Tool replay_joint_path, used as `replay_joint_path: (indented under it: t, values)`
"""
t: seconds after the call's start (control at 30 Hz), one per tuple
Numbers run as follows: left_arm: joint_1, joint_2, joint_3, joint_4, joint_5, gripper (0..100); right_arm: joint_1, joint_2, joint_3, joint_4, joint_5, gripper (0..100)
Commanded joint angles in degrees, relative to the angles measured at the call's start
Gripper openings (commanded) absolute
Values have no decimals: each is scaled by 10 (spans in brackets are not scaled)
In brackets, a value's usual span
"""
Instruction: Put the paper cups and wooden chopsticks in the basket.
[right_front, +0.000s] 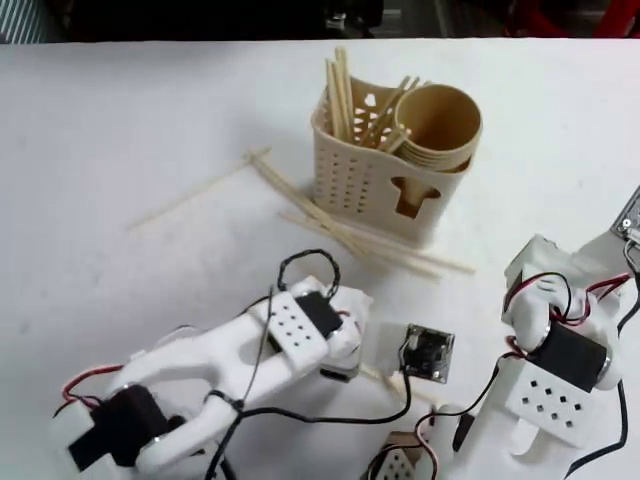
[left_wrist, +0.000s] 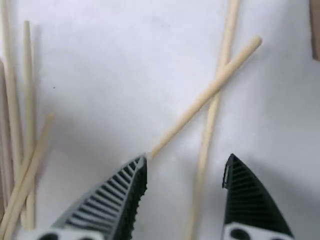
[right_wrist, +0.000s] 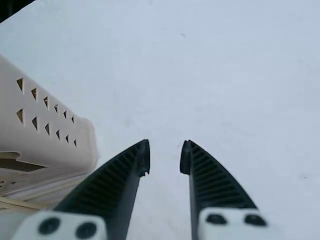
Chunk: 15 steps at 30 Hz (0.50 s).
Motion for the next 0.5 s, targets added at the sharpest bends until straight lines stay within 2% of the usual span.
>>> replay_joint_path:
  t: [0.0, 0.27, 0.47]
  values:
    - [4, 18, -38, -11, -3, 252, 7, -12, -33, -6, 0, 113]
    - [4, 109, -96, -5, -4, 253, 7, -12, -55, 21, 0, 113]
    - [5, 169, -171, 83, -12, 247, 7, -12, -55, 20, 0, 113]
